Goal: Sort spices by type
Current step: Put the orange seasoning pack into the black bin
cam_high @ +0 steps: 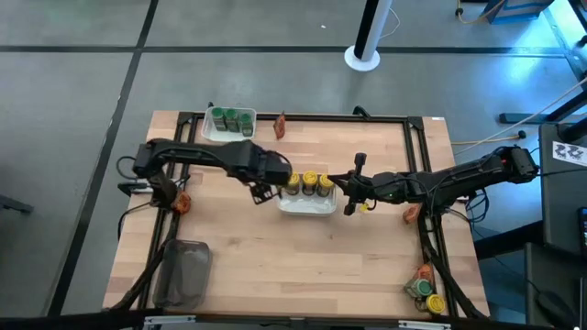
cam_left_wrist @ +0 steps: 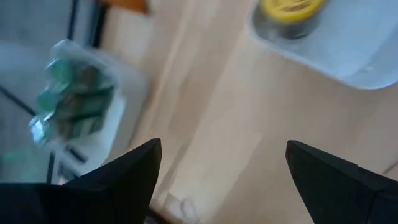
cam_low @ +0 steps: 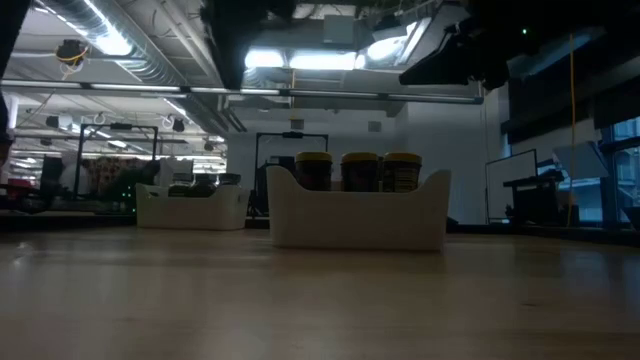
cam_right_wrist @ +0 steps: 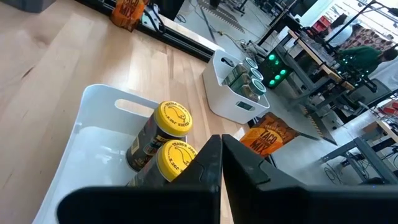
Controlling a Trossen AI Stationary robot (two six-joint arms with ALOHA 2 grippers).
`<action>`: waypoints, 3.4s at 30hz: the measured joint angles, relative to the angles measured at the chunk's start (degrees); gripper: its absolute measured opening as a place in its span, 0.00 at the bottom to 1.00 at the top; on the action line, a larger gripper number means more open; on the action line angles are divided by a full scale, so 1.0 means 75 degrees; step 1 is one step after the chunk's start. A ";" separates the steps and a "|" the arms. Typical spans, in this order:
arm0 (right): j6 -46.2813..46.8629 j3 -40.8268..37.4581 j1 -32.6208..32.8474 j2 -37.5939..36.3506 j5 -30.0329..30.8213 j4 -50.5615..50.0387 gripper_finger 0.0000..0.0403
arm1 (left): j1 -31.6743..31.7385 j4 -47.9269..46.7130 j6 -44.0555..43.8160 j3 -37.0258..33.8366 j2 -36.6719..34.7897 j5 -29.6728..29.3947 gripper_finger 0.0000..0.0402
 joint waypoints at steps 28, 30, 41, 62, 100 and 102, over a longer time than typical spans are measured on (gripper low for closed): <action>0.0003 0.0002 0.0000 0.0000 -0.0083 0.0036 0.03 | -0.0009 -0.0077 -0.3181 -0.4717 -0.3784 0.1368 0.81; 0.0003 0.0001 0.0000 0.0000 -0.0085 0.0053 0.03 | -0.0002 -0.0079 -0.3164 -0.4954 -0.3775 0.1465 0.81; 0.0001 0.0000 0.0000 0.0000 -0.0143 0.0079 0.03 | 0.0737 -0.0079 -0.2274 -0.6311 -0.3775 0.2125 0.81; 0.0003 0.0002 0.0000 0.0000 -0.0149 0.0087 0.03 | 0.1150 0.0010 -0.1181 -0.7335 -0.3448 0.2551 0.81; 0.0000 0.0001 -0.0003 0.0000 -0.0490 0.0117 0.03 | 0.1142 0.0341 0.0901 -0.7320 -0.1939 0.3356 0.81; 0.0000 0.0000 -0.0003 0.0000 -0.0490 0.0117 0.03 | 0.1142 0.0418 0.0825 -0.7202 -0.1939 0.3359 0.81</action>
